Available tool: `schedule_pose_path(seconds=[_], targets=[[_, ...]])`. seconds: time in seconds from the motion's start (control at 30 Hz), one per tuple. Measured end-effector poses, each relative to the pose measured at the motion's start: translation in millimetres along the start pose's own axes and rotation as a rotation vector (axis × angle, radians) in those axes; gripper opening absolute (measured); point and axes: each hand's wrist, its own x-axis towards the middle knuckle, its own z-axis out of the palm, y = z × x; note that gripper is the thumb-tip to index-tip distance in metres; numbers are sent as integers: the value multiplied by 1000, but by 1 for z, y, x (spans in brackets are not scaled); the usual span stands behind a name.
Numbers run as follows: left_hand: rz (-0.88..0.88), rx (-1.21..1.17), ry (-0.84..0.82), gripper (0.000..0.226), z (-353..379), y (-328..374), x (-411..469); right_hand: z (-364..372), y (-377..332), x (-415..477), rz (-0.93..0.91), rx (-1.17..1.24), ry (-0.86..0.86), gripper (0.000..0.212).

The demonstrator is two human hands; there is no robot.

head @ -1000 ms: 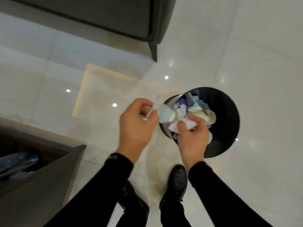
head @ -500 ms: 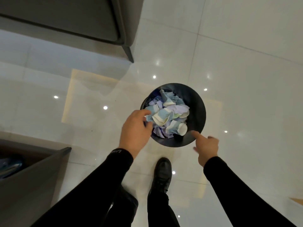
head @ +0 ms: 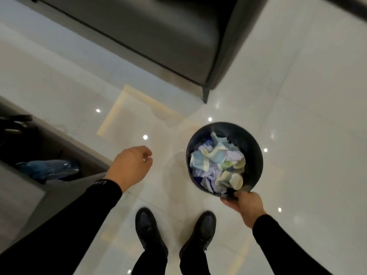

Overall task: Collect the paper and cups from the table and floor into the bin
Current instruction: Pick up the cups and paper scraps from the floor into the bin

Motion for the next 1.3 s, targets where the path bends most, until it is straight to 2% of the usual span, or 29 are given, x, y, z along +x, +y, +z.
schedule_pose_path(seconds=[0.1, 0.27, 0.5, 0.63, 0.87, 1.07, 1.3], targets=[[-19, 1, 103, 28, -53, -9, -24, 22, -16, -46, -56, -197, -77, 10], [-112, -146, 283, 29, -150, -33, -53, 94, -56, -132, -118, -235, -204, 16], [-301, -420, 380, 26, -266, -115, -64, 223, -117, -241, -284, -387, -357, 20], [-385, -650, 407, 21, -303, -157, -52, 298, -155, -279, -361, -486, -436, 25], [-551, -846, 537, 11, -370, -208, -10, 436, -235, -324, -431, -758, -523, 31], [-700, -1036, 614, 12, -436, -220, 42, 547, -298, -366, -471, -926, -558, 17], [-771, -1155, 678, 11, -542, -263, 69, 675, -340, -445, -477, -1037, -603, 13]])
